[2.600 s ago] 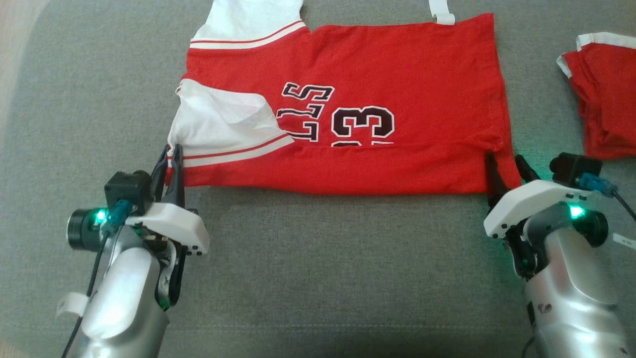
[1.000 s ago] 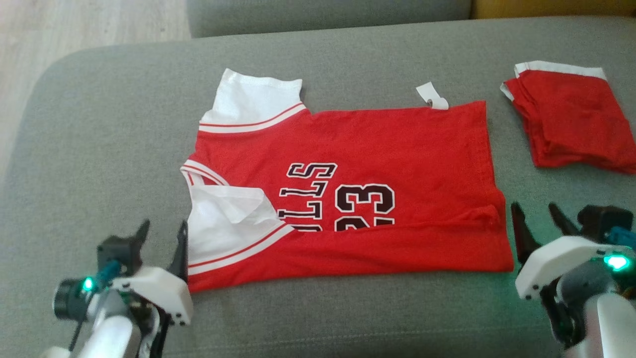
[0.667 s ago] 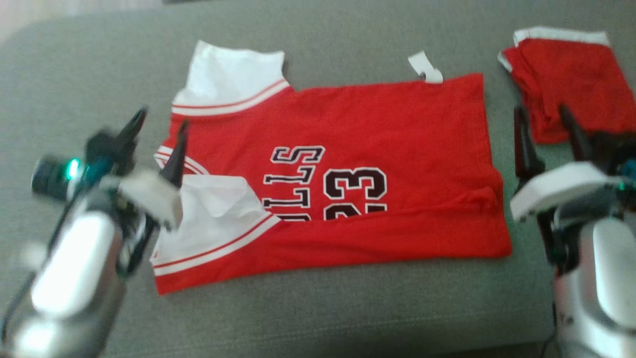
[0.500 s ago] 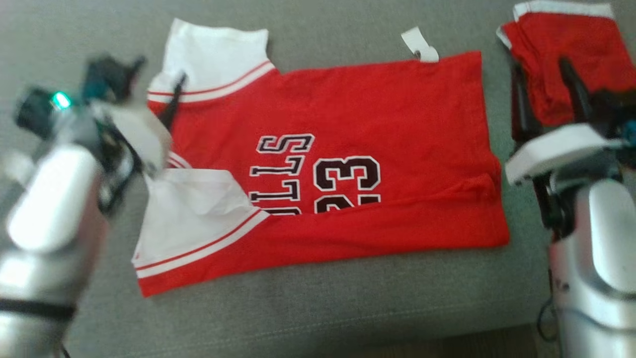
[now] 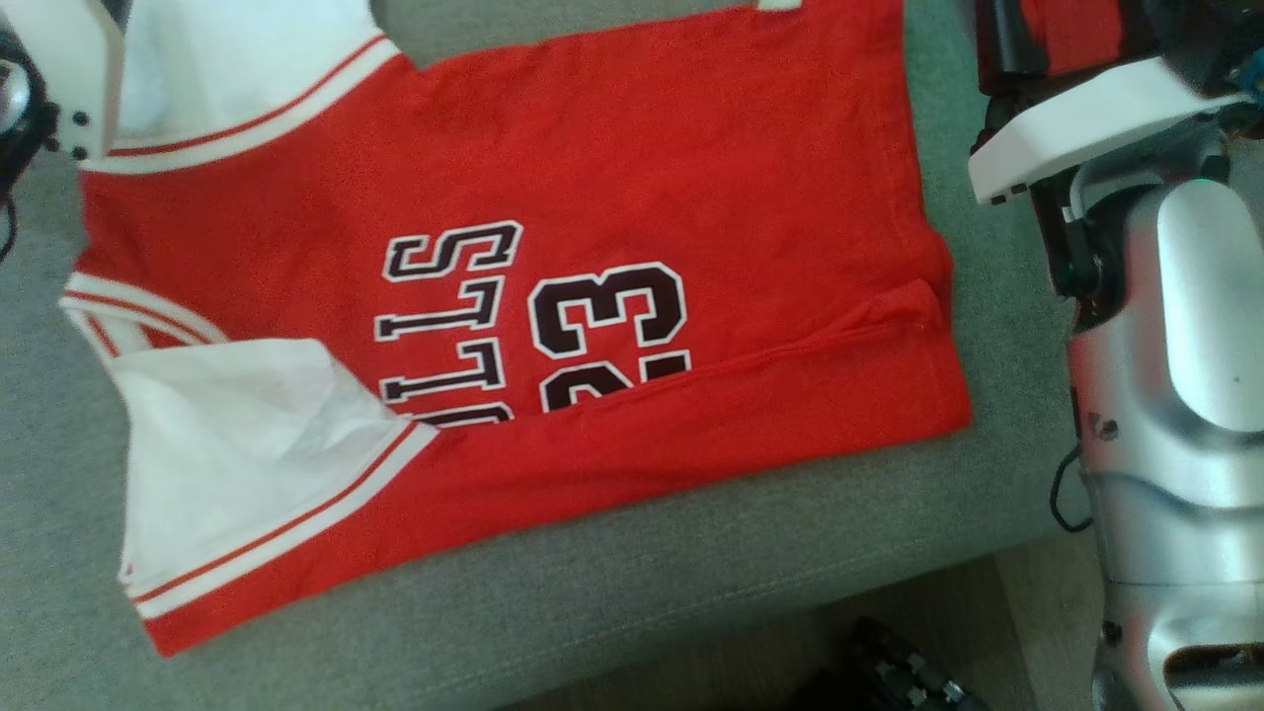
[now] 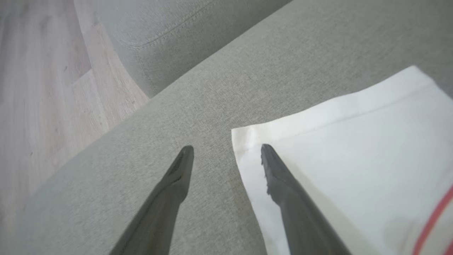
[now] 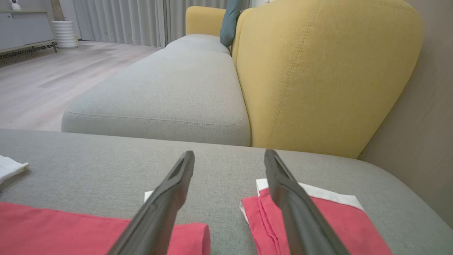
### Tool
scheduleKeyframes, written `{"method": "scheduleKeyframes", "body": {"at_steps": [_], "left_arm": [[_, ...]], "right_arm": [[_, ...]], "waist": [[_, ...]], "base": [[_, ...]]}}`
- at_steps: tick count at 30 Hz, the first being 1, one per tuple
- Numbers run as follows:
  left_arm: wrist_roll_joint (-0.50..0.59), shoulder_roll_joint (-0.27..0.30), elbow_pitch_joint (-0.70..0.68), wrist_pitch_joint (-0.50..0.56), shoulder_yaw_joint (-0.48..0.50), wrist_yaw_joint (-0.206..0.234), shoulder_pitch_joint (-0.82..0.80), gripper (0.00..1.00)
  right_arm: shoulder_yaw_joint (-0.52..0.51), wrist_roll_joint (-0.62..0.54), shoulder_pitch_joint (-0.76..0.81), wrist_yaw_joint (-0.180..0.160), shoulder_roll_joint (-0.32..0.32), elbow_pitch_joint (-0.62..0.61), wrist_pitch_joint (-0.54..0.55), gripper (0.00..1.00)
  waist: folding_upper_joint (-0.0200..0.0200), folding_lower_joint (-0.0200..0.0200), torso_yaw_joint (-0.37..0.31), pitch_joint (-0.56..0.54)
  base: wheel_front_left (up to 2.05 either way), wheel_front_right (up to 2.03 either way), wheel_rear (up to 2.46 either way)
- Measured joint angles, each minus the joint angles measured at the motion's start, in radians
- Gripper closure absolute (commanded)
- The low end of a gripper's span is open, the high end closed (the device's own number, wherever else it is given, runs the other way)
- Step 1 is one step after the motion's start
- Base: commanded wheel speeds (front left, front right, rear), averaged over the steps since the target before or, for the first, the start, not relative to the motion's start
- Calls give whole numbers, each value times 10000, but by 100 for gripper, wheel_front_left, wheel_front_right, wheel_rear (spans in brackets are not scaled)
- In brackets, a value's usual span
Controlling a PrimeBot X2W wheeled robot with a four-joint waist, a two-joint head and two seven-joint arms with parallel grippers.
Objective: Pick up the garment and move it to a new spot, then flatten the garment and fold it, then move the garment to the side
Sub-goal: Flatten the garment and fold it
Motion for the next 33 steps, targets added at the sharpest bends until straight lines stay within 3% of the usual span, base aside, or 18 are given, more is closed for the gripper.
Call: {"method": "scheduleKeyframes", "body": {"at_steps": [13,14,15,18,23,33], "left_arm": [[-1313,334,805,-190,-1542,6,-950,0],[-1492,332,809,-173,-1620,8,-978,37],[-1685,334,802,-127,-1747,13,-984,100],[-2113,240,696,-224,-2015,-6,-988,100],[-2249,6,988,-1267,-2042,-2,-990,100],[-2266,-531,1007,-2846,-2178,-4,-998,100]], "right_arm": [[56,-6,-162,0,2,148,-163,0],[54,-8,-163,0,2,157,-163,0],[46,-8,-163,0,2,171,-161,0],[-150,-10,-168,0,-36,194,-148,0],[-374,-6,-191,0,-125,407,13,0],[69,1547,-686,0,-928,1685,1158,0]], "waist": [[0,-3,-435,594],[0,-2,-429,596],[0,-2,-417,593],[0,-2,-316,577],[0,-2,30,474],[0,-3,1034,176]], "base": [[0,0,0],[0,0,0],[0,0,0],[0,0,0],[0,0,0],[0,0,0]]}}
